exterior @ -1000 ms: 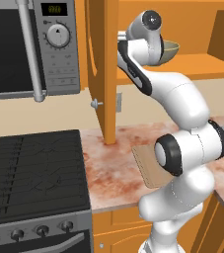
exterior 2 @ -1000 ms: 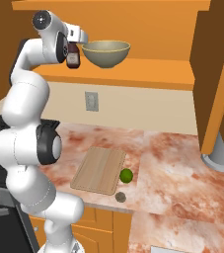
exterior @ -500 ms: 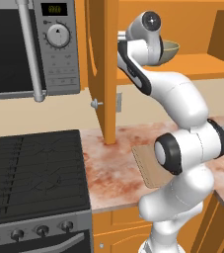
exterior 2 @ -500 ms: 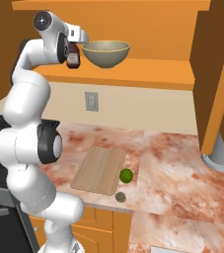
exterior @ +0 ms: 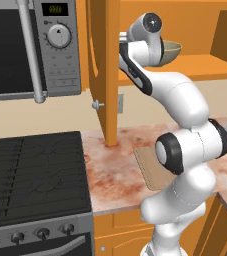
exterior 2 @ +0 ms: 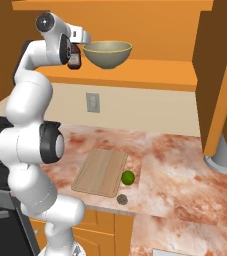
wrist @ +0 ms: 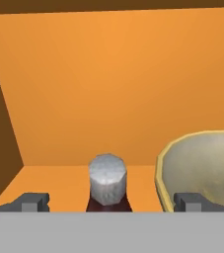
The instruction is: Open the cabinet. Place the bowl and condiment on the counter. Then place the lime and garlic on the cutting board.
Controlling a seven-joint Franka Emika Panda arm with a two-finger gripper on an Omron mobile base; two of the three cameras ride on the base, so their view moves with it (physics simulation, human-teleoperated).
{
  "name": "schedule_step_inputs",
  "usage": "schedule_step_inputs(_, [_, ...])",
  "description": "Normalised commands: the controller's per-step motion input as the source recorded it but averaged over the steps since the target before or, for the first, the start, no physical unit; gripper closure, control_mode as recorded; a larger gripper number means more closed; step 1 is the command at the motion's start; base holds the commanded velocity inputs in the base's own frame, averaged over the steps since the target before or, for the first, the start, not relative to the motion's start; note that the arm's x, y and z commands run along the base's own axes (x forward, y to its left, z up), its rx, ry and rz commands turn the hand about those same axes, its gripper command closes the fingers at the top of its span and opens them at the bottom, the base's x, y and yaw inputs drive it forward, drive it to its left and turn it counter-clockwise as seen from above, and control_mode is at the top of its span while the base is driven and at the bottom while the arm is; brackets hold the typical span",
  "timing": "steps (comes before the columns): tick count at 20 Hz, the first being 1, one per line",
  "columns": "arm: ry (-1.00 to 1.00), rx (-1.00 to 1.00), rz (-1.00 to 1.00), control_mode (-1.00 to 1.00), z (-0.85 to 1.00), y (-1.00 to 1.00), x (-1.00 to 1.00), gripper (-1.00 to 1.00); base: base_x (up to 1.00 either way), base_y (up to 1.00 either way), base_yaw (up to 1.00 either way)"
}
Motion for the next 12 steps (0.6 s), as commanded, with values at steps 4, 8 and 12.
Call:
schedule_step_inputs(4, [0.00, 0.00, 0.00, -1.00, 0.00, 0.00, 0.04, -1.00, 0.00, 0.00, 0.00])
schedule_step_inputs(8, [0.00, 0.00, 0.00, -1.00, 0.00, 0.10, 0.04, -1.00, 0.00, 0.00, 0.00])
schedule_step_inputs(12, [0.00, 0.00, 0.00, -1.00, 0.00, 0.20, 0.06, 1.00, 0.00, 0.00, 0.00])
